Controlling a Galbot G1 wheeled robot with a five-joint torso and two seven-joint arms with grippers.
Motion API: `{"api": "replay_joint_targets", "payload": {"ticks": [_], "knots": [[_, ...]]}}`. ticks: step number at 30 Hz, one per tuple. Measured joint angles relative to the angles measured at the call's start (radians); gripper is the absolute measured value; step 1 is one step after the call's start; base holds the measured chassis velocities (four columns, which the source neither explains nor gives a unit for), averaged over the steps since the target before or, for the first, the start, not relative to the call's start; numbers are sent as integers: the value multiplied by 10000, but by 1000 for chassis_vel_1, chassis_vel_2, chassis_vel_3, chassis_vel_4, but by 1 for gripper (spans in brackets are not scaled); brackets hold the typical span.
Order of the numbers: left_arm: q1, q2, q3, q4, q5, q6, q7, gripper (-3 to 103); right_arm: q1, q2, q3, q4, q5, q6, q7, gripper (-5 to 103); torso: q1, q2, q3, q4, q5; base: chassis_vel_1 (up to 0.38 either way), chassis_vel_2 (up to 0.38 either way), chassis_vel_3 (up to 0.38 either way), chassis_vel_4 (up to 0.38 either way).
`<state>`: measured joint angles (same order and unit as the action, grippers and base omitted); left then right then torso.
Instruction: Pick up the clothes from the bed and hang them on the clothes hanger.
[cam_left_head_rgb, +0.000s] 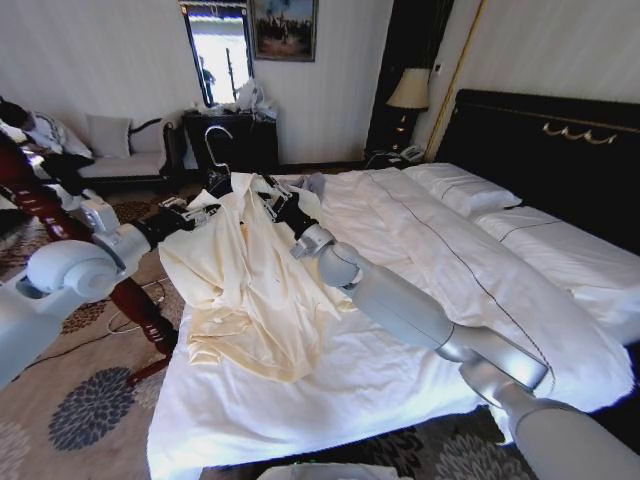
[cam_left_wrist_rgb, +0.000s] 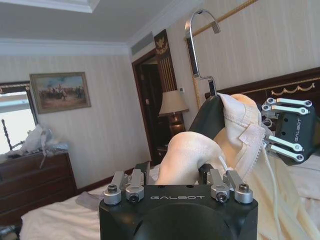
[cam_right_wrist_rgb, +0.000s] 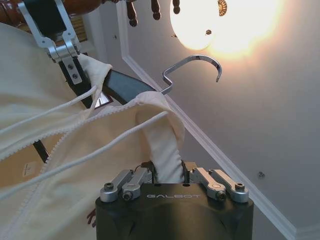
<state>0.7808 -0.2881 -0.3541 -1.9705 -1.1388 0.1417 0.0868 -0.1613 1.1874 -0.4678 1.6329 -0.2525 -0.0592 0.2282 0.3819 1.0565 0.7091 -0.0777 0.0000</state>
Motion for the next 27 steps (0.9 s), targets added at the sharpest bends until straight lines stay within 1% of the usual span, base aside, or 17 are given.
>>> {"api": "replay_joint_targets", "payload": {"ticks": [2,3,4,5,6,8,9,10,11,12,14,15,17,21,22,24,27], "knots": [[125,20,-106,-19,66,-44,-21,48,-4,33,-12,3,23,-59,31,26,0,0,0,1,0,0,0,0,0],[250,54,-212,-47,97,-85,-44,48,-12,58,-18,10,44,-98,58,23,0,0,0,1,0,0,0,0,0],[314,76,-264,-59,119,-114,-66,48,-19,74,-19,21,72,-119,84,23,0,0,1,1,0,0,0,0,0],[378,101,-321,-56,155,-166,-105,48,-28,85,-20,44,115,-126,113,27,0,0,0,1,0,0,0,0,0],[378,101,-321,-56,155,-166,-105,48,-28,85,-20,44,115,-126,113,27,0,0,0,1,0,0,0,0,0],[473,157,-395,-66,265,-278,-185,42,-58,100,-42,105,227,-121,137,38,0,1,0,1,0,0,0,0,0],[491,168,-404,-77,299,-323,-202,36,-78,103,-42,138,296,-131,147,38,0,0,0,1,0,0,0,0,0],[507,178,-418,-76,366,-402,-228,30,-107,108,-42,172,382,-149,158,44,0,0,0,0,1,0,0,0,0],[522,178,-420,-76,389,-439,-233,30,-118,114,-42,181,405,-155,168,50,-1,1,0,0,0,0,0,0,0],[522,178,-420,-76,389,-439,-233,30,-118,114,-42,181,405,-155,168,50,-1,1,0,0,0,0,0,0,0],[659,209,-466,-91,549,-600,-253,26,-168,145,-35,212,420,-177,222,61,0,1,0,0,0,0,0,0,0],[694,223,-472,-95,614,-637,-253,26,-190,145,-32,225,420,-183,232,66,0,0,0,1,0,0,0,0,0],[730,247,-479,-97,696,-674,-253,26,-215,137,-20,252,419,-194,239,66,0,0,0,0,0,0,0,0,0],[786,328,-533,-105,859,-751,-250,26,-313,32,86,334,419,-232,245,88,0,0,0,0,0,0,0,0,0],[786,328,-533,-105,859,-751,-250,26,-313,32,86,334,419,-232,245,88,0,0,0,0,0,0,0,0,0],[883,354,-616,-128,917,-752,-295,26,-417,-84,251,427,547,-298,256,97,0,0,0,1,0,0,0,0,0],[967,354,-713,-178,987,-737,-384,26,-575,-299,455,572,908,-390,278,99,0,0,0,2,0,0,0,0,0]]}}
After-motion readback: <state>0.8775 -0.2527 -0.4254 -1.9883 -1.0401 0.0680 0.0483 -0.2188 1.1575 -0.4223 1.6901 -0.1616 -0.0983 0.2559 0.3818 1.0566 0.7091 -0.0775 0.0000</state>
